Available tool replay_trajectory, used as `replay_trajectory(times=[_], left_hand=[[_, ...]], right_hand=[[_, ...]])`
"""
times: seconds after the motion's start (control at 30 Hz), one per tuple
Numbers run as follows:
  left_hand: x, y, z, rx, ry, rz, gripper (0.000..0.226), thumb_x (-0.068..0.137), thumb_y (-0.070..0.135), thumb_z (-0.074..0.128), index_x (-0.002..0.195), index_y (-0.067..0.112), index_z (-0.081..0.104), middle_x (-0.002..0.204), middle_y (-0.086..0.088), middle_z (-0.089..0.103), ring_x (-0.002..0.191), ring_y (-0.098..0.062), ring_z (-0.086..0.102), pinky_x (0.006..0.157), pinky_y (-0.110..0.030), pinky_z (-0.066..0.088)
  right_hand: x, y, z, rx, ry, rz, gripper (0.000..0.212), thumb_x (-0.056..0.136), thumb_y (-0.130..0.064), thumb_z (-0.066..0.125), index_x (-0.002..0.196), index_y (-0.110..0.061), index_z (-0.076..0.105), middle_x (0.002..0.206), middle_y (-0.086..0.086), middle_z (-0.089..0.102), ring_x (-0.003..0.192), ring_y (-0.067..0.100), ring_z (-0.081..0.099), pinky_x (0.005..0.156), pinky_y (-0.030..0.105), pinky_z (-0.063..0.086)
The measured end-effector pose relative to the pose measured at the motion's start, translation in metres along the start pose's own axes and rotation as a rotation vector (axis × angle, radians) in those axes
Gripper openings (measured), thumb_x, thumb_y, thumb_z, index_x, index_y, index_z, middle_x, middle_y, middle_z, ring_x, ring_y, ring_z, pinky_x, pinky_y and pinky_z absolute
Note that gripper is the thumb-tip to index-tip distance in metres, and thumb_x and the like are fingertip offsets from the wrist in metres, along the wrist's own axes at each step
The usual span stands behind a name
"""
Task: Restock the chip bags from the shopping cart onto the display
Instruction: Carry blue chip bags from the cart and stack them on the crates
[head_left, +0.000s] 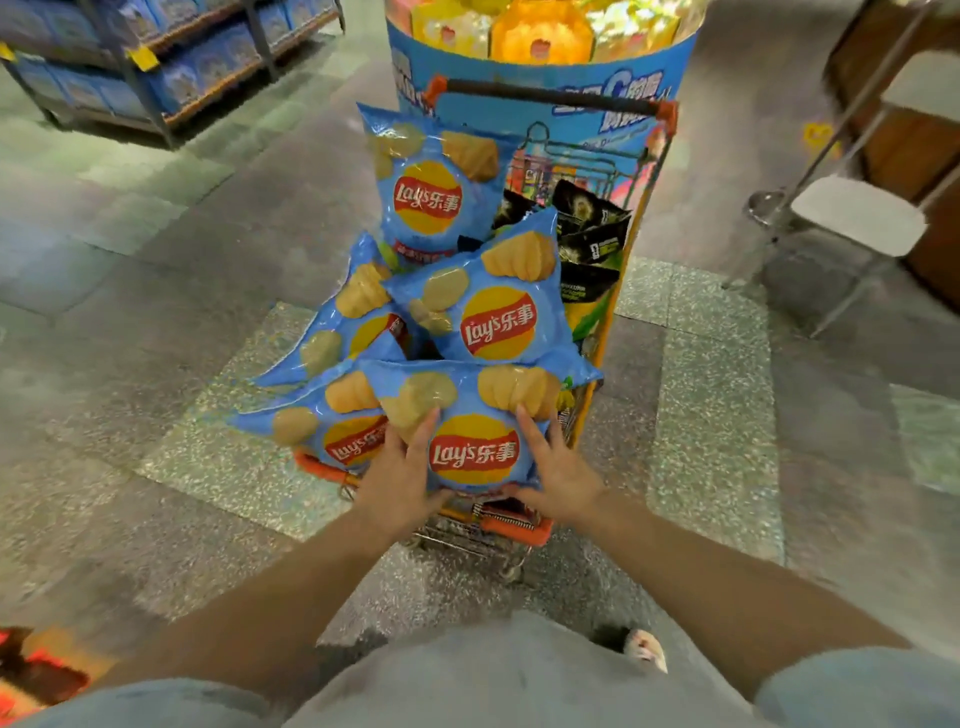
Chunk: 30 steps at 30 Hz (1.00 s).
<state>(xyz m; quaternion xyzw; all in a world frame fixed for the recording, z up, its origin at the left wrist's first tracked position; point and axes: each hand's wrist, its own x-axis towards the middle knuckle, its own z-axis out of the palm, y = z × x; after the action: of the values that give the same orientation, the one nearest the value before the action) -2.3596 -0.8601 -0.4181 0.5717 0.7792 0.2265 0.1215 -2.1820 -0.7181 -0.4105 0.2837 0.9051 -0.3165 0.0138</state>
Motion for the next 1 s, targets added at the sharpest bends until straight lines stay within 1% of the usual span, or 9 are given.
replay_trajectory(times=[0.1,0.27,0.37,0.47,0.53,0.63,0.73,0.9,1.0], left_hand=[[0.008,0.009,-0.01,-0.01,-0.005,0.124,0.128,0.059,0.022,0.09,0.144,0.039,-0.004,0.134,-0.043,0.033,0.093,-0.054,0.06,0.061,-0.049,0.055],[0.038,0.028,-0.034,-0.066,0.023,0.236,0.122,0.066,0.019,0.087,0.136,0.051,-0.008,0.139,-0.038,0.03,0.095,-0.051,0.06,0.068,-0.05,0.055],[0.053,0.037,-0.049,-0.093,0.033,0.196,0.114,0.068,0.027,0.084,0.139,0.043,-0.005,0.146,-0.026,0.031,0.108,-0.043,0.057,0.079,-0.046,0.053],[0.061,0.04,-0.059,-0.216,0.069,0.214,0.101,0.065,0.023,0.085,0.135,0.033,0.012,0.13,-0.023,0.051,0.104,-0.038,0.06,0.073,-0.034,0.052],[0.064,0.037,-0.059,-0.339,0.109,0.183,0.108,0.063,0.016,0.085,0.137,0.034,0.009,0.123,-0.018,0.056,0.103,-0.034,0.062,0.07,-0.033,0.053],[0.064,0.036,-0.057,-0.58,0.141,0.094,0.119,0.065,0.01,0.083,0.136,0.048,-0.004,0.136,-0.002,0.045,0.12,-0.008,0.052,0.09,-0.023,0.05],[0.067,0.042,-0.051,-0.68,0.201,0.055,0.116,0.069,-0.001,0.079,0.133,0.049,-0.003,0.134,0.008,0.044,0.109,0.021,0.047,0.085,-0.005,0.045],[0.079,0.05,-0.035,-0.703,0.112,0.038,0.117,0.075,0.002,0.075,0.135,0.051,-0.012,0.148,0.011,0.026,0.122,0.009,0.042,0.096,-0.02,0.045],[0.08,0.056,-0.018,-0.701,0.02,0.06,0.114,0.078,0.004,0.073,0.136,0.046,-0.015,0.143,0.026,0.019,0.124,0.006,0.038,0.091,-0.01,0.043]], right_hand=[[-0.007,-0.007,-0.005,0.139,0.1,0.012,0.097,0.089,-0.025,0.066,0.127,-0.046,-0.021,0.157,0.014,-0.013,0.142,0.036,0.021,0.104,0.046,0.04],[-0.014,-0.012,-0.021,0.335,0.319,0.026,0.095,0.089,-0.015,0.066,0.132,-0.048,-0.012,0.157,0.009,0.007,0.142,0.029,0.022,0.107,0.041,0.036],[-0.014,-0.014,-0.033,0.394,0.428,0.009,0.092,0.089,-0.035,0.063,0.139,-0.049,-0.012,0.156,0.008,0.014,0.138,0.033,0.033,0.104,0.047,0.04],[-0.013,-0.013,-0.04,0.492,0.47,-0.01,0.094,0.089,-0.03,0.064,0.14,-0.056,-0.011,0.158,0.006,0.015,0.142,0.025,0.029,0.109,0.052,0.036],[-0.013,-0.017,-0.048,0.537,0.474,-0.018,0.095,0.09,-0.019,0.063,0.139,-0.058,-0.009,0.159,-0.003,0.01,0.145,0.019,0.021,0.113,0.047,0.031],[-0.007,-0.023,-0.062,0.545,0.466,-0.053,0.091,0.09,-0.011,0.063,0.139,-0.05,-0.003,0.159,-0.003,0.008,0.145,0.018,0.018,0.114,0.039,0.03],[0.002,-0.025,-0.079,0.536,0.46,-0.072,0.09,0.089,-0.008,0.065,0.14,-0.046,0.001,0.159,0.001,0.01,0.144,0.02,0.021,0.113,0.041,0.033],[0.003,-0.012,-0.099,0.432,0.431,-0.006,0.089,0.09,-0.018,0.064,0.136,-0.055,-0.003,0.16,0.0,0.013,0.144,0.022,0.023,0.111,0.046,0.034],[-0.006,0.004,-0.093,0.393,0.401,0.049,0.089,0.091,-0.018,0.064,0.135,-0.056,-0.004,0.16,-0.003,0.014,0.143,0.024,0.025,0.11,0.048,0.035]])
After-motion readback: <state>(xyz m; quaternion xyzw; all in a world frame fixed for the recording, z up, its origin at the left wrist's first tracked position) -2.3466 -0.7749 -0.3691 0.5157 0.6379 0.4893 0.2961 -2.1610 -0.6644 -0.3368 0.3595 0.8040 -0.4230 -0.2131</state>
